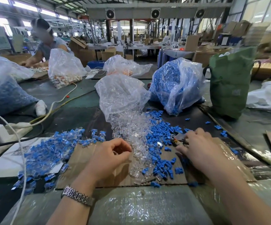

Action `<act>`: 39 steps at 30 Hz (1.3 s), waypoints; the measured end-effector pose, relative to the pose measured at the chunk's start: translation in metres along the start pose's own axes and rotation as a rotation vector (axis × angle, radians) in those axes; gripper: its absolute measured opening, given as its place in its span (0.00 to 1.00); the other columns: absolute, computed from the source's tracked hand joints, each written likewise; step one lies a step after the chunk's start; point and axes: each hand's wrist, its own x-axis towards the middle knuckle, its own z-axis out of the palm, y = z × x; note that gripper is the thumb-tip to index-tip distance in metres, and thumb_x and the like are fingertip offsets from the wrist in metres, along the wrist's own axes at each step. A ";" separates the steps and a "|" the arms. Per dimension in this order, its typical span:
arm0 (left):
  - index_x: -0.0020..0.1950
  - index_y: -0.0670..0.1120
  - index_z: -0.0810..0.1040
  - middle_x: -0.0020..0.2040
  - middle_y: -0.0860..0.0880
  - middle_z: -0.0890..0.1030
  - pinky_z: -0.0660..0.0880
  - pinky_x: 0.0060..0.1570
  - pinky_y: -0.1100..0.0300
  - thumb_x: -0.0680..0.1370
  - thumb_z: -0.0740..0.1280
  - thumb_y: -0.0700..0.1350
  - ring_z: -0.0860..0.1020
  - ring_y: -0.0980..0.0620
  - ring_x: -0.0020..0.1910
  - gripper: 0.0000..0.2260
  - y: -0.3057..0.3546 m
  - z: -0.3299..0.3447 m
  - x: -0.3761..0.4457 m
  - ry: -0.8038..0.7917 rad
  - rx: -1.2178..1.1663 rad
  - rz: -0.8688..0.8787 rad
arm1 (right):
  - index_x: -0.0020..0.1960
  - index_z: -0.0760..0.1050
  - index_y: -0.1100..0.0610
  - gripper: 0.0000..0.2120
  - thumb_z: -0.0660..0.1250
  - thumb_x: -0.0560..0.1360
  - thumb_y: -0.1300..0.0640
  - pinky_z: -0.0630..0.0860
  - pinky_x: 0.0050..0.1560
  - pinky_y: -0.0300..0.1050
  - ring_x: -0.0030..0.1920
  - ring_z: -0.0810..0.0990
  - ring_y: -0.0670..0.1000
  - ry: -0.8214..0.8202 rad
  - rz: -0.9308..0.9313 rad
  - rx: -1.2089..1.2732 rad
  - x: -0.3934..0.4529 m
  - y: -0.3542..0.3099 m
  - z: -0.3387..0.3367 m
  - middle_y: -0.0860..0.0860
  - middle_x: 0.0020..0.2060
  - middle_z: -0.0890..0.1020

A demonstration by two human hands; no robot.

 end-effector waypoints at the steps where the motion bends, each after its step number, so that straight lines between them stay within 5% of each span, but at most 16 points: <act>1: 0.46 0.49 0.82 0.36 0.57 0.83 0.72 0.35 0.72 0.76 0.74 0.40 0.78 0.64 0.34 0.05 -0.001 -0.001 0.000 -0.030 0.001 0.010 | 0.64 0.73 0.47 0.16 0.67 0.79 0.42 0.73 0.62 0.54 0.64 0.72 0.55 0.036 -0.063 0.018 -0.002 0.001 -0.003 0.50 0.60 0.73; 3: 0.47 0.48 0.81 0.38 0.54 0.82 0.73 0.38 0.70 0.75 0.75 0.40 0.76 0.63 0.35 0.05 -0.004 -0.002 0.000 -0.123 -0.034 0.006 | 0.56 0.77 0.43 0.07 0.69 0.79 0.51 0.74 0.59 0.51 0.58 0.75 0.50 0.016 -0.202 0.078 -0.005 0.002 -0.009 0.45 0.54 0.76; 6: 0.52 0.48 0.79 0.43 0.52 0.80 0.75 0.44 0.65 0.73 0.77 0.45 0.76 0.60 0.40 0.11 -0.009 -0.005 -0.001 -0.340 -0.059 -0.035 | 0.53 0.82 0.44 0.08 0.72 0.77 0.56 0.76 0.52 0.41 0.48 0.78 0.44 -0.146 -0.332 0.088 -0.013 -0.003 -0.008 0.40 0.46 0.80; 9: 0.52 0.51 0.78 0.45 0.53 0.80 0.75 0.45 0.67 0.70 0.80 0.51 0.76 0.63 0.40 0.16 -0.011 -0.007 -0.003 -0.424 0.004 -0.049 | 0.52 0.83 0.45 0.08 0.72 0.77 0.57 0.80 0.54 0.47 0.50 0.81 0.47 -0.140 -0.327 0.102 -0.014 -0.009 -0.001 0.44 0.48 0.83; 16: 0.49 0.54 0.81 0.45 0.59 0.83 0.76 0.46 0.70 0.73 0.77 0.50 0.79 0.63 0.42 0.08 -0.007 -0.005 -0.002 -0.322 0.066 0.008 | 0.45 0.76 0.48 0.06 0.66 0.78 0.58 0.80 0.49 0.51 0.44 0.79 0.48 -0.035 -0.298 0.187 -0.008 -0.015 0.010 0.47 0.45 0.79; 24: 0.50 0.52 0.79 0.39 0.55 0.78 0.73 0.39 0.70 0.70 0.80 0.51 0.74 0.64 0.36 0.14 -0.006 0.006 -0.004 -0.239 0.080 0.057 | 0.52 0.79 0.52 0.04 0.67 0.79 0.57 0.78 0.49 0.46 0.45 0.79 0.47 0.285 -0.276 0.523 -0.004 -0.036 0.023 0.46 0.45 0.81; 31: 0.47 0.53 0.84 0.41 0.57 0.83 0.74 0.44 0.73 0.74 0.75 0.51 0.80 0.63 0.43 0.04 -0.005 0.010 -0.002 -0.078 0.142 0.120 | 0.53 0.79 0.52 0.04 0.69 0.78 0.58 0.73 0.48 0.35 0.45 0.77 0.44 0.465 -0.342 0.658 -0.006 -0.037 0.043 0.44 0.46 0.79; 37: 0.46 0.58 0.84 0.39 0.57 0.84 0.80 0.37 0.62 0.66 0.74 0.60 0.80 0.59 0.34 0.12 -0.001 0.007 0.000 -0.012 0.019 -0.022 | 0.54 0.80 0.53 0.05 0.69 0.78 0.59 0.73 0.50 0.38 0.47 0.77 0.46 0.444 -0.335 0.664 -0.005 -0.034 0.047 0.45 0.48 0.80; 39: 0.47 0.58 0.85 0.38 0.55 0.84 0.76 0.34 0.66 0.67 0.75 0.58 0.78 0.62 0.32 0.11 0.000 0.008 0.002 -0.019 0.005 -0.049 | 0.54 0.80 0.52 0.05 0.69 0.79 0.58 0.75 0.50 0.42 0.47 0.77 0.46 0.420 -0.341 0.643 -0.004 -0.035 0.047 0.45 0.48 0.79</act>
